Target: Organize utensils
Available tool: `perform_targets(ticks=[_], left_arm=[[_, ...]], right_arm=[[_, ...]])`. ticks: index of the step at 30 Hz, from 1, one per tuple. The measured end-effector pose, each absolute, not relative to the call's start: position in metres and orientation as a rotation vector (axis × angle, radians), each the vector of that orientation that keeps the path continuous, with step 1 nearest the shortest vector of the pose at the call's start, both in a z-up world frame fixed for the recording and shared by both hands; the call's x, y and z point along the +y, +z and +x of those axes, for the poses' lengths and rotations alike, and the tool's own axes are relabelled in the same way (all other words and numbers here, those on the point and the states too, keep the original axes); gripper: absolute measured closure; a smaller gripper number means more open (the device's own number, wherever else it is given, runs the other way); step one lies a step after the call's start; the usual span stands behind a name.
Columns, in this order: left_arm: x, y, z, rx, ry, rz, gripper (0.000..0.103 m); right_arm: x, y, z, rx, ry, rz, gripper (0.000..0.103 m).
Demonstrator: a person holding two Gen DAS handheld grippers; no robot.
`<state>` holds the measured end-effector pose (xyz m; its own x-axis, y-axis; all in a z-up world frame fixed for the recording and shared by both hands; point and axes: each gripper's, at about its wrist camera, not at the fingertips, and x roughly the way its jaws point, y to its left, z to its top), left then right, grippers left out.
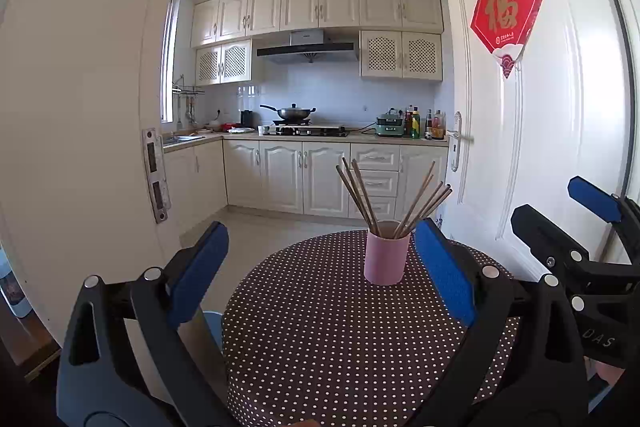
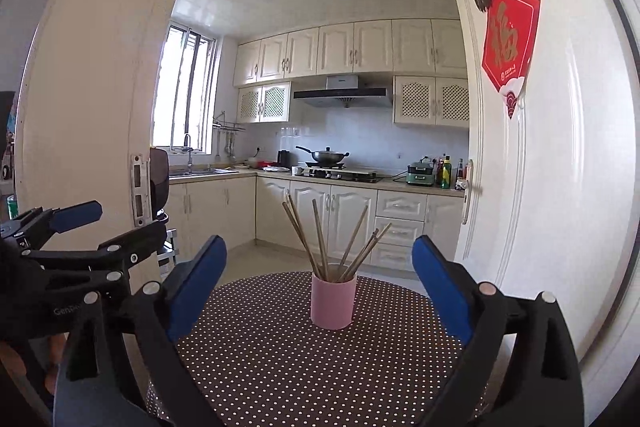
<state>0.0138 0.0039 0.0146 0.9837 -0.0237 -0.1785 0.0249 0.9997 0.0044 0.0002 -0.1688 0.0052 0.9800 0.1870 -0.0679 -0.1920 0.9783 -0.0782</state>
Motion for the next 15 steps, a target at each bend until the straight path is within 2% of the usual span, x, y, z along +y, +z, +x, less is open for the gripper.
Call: perform_targets(ticks=[15], left_arm=[[0.0060,0.0130,0.0098,0.145,0.002,0.011,0.010]], right_arm=[[-0.1622,0.0011,-0.0004,0.052,0.187,-0.089,0.010]])
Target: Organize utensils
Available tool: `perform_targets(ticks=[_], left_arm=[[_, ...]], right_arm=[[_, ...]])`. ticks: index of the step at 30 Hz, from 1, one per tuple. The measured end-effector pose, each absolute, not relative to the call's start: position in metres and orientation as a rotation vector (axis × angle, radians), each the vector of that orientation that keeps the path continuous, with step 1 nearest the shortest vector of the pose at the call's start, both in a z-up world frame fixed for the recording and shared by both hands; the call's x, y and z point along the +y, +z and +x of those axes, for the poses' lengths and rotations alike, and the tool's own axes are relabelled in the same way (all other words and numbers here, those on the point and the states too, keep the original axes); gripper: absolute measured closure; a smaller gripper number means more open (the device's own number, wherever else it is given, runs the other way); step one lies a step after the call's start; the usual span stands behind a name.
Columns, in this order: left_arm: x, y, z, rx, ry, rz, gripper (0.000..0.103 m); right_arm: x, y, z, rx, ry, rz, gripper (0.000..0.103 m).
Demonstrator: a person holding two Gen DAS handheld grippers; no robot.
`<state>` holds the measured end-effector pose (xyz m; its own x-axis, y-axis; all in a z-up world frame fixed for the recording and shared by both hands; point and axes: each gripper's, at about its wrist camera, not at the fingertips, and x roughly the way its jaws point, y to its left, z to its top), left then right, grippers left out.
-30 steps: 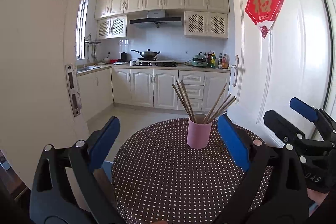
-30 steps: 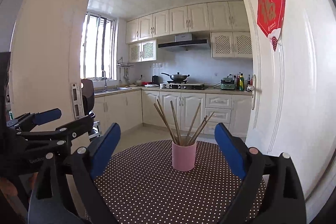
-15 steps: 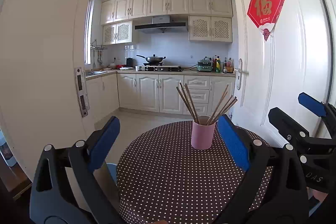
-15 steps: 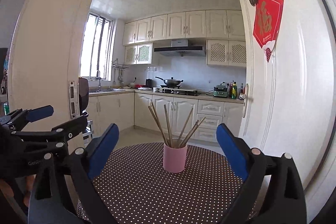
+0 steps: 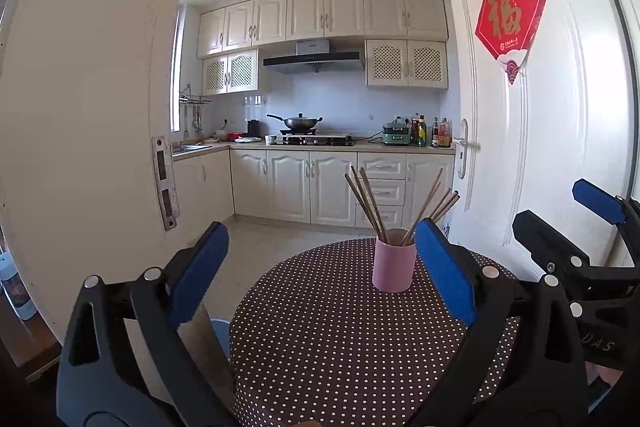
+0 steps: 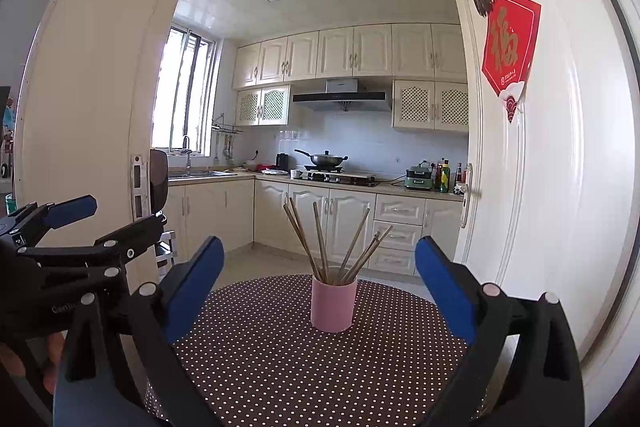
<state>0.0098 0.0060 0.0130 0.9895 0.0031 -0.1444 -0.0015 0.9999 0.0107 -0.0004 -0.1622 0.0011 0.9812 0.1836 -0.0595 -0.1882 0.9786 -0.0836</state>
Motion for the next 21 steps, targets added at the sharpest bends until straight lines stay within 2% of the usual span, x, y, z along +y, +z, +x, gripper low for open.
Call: perform_targets(ticks=[21], left_arm=[[0.0031,0.0130,0.0130,0.131,0.014,0.030,0.010]], right_arm=[[-0.1623,-0.0001,0.0020,0.053,0.189,-0.076,0.010]])
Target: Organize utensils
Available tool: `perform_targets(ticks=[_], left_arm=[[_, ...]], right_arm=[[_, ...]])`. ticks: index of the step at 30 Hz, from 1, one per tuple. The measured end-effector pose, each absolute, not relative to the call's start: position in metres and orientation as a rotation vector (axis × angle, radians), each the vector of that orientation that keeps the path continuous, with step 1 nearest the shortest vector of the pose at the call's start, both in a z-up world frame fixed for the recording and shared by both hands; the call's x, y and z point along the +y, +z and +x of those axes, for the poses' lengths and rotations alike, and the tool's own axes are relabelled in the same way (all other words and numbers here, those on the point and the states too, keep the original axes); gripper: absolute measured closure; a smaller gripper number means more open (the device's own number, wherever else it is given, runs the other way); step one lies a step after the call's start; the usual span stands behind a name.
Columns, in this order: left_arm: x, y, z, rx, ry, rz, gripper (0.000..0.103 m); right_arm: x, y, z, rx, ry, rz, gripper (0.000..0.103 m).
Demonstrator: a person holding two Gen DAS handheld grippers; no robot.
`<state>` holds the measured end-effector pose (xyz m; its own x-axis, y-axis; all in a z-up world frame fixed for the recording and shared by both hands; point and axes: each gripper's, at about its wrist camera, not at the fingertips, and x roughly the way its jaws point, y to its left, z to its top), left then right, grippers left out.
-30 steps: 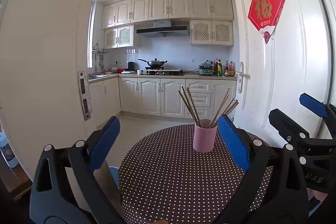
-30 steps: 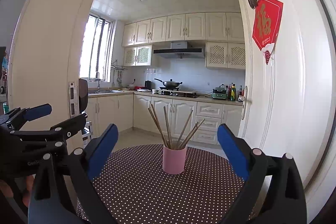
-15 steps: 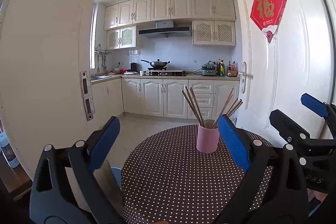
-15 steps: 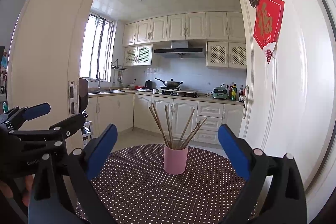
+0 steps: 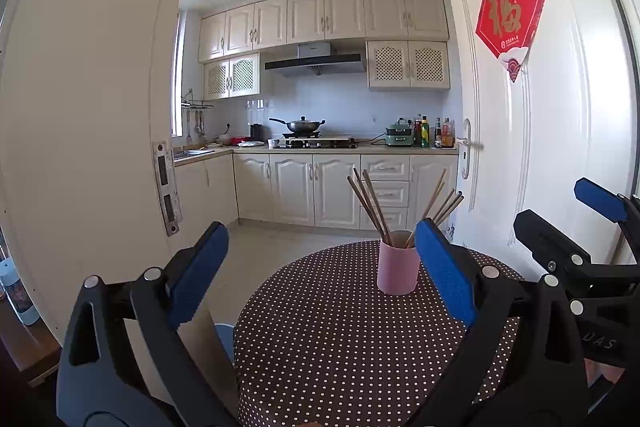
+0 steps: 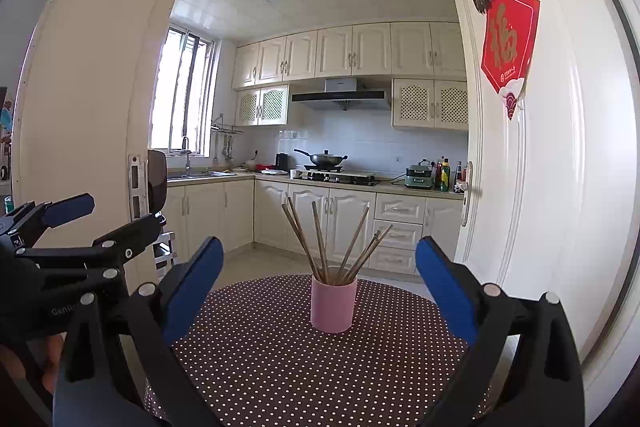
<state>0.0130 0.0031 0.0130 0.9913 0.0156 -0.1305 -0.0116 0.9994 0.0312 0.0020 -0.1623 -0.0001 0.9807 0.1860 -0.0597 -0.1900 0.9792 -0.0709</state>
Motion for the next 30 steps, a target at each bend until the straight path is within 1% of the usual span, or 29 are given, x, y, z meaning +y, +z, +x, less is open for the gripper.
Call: perform_targets(ticks=[30], left_arm=[[0.0010,0.0109,0.0121,0.127,0.016,0.034,0.010]], right_arm=[[-0.1614,-0.0028,-0.0016,0.050,0.174,-0.079,0.010]])
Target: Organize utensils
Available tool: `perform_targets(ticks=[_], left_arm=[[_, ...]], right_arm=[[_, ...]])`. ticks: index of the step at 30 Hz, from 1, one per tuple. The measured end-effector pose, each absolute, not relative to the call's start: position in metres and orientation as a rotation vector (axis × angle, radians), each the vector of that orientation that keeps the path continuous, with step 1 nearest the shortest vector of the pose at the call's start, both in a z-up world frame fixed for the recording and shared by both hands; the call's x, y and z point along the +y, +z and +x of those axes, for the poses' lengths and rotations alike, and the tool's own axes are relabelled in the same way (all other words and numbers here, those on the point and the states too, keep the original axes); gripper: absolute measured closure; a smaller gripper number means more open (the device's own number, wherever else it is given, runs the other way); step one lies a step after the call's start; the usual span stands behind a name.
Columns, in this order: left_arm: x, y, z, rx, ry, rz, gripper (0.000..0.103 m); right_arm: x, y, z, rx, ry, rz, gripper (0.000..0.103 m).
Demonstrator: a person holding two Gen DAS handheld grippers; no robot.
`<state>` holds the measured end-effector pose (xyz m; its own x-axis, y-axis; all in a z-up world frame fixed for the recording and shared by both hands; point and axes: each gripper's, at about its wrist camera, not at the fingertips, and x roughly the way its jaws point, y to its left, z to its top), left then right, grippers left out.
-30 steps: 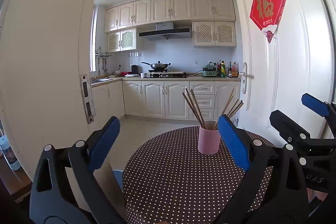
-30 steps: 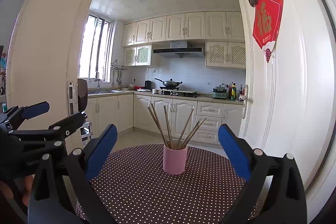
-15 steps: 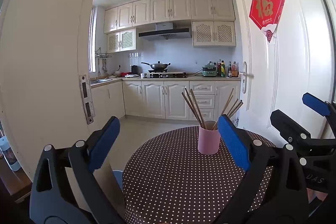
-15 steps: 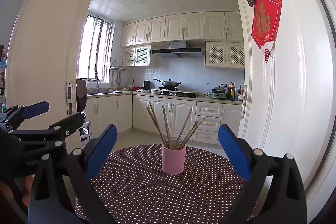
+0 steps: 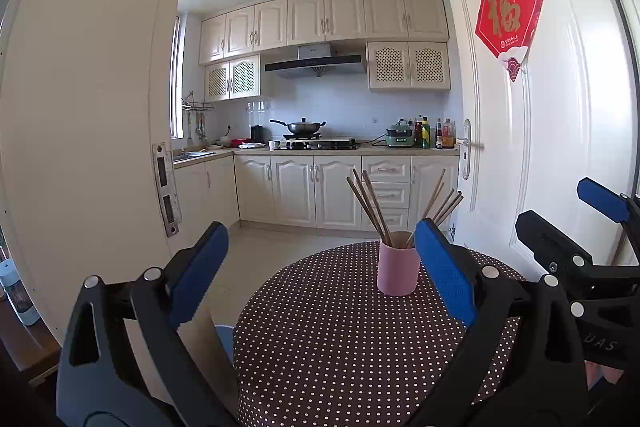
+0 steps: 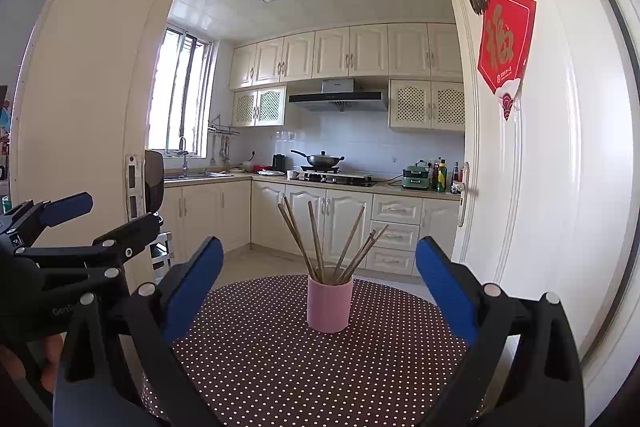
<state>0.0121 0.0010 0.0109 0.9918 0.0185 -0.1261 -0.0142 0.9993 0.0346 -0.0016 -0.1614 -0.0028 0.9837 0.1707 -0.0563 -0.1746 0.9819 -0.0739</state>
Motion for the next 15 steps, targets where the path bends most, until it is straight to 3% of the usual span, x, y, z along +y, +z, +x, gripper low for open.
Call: perform_targets(ticks=[15], left_arm=[[0.0017,0.0110,0.0124,0.128,0.014,0.033,0.010]], right_arm=[[-0.1615,-0.0027,-0.0022,0.048,0.170,-0.078,0.009]])
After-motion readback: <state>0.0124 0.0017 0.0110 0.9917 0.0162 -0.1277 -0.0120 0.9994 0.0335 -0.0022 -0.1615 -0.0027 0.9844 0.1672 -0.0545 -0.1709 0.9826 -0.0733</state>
